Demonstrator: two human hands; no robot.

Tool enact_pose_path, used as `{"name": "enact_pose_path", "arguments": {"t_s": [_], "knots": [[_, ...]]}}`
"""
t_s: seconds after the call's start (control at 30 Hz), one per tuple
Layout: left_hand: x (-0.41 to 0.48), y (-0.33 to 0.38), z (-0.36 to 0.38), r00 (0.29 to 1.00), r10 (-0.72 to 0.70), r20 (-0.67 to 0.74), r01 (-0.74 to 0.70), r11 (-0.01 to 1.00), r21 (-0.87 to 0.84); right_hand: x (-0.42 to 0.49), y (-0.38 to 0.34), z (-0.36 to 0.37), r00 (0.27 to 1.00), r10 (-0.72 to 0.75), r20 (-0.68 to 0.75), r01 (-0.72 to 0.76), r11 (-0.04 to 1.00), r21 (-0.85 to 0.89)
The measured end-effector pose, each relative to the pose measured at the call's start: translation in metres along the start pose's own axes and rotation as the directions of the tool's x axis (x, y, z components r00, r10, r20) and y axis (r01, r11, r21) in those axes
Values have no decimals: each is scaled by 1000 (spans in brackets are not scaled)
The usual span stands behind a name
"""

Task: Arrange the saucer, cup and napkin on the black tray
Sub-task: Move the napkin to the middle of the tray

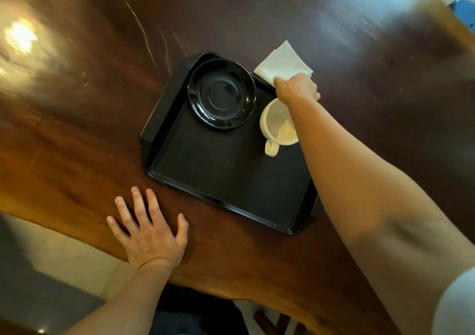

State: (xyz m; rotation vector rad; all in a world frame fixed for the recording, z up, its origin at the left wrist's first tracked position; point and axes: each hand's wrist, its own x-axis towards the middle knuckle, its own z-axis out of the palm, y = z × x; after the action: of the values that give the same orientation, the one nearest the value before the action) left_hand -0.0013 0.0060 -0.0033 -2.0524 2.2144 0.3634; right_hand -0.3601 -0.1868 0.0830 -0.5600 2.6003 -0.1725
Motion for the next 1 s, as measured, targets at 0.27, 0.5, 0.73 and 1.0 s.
{"name": "enact_pose_path", "arguments": {"t_s": [0.27,0.5,0.73,1.0], "knots": [[0,1,-2,1000,5,9,-5,1000,-3,4,-6,-2,993,122,1,-121,984,132],[0,2,-4,1000,8,6,-8,1000,-10,9,-5,-20,961,259,95,-270,807,525],[-1,1,-1,1000,10,-13,-10,1000,-2,-13,13,-54,957,183,223,-272,316,909],[1,2,1,1000,2,-19,-2,1000,1,-91,63,-51,925,-125,359,-368,-56,928]]}}
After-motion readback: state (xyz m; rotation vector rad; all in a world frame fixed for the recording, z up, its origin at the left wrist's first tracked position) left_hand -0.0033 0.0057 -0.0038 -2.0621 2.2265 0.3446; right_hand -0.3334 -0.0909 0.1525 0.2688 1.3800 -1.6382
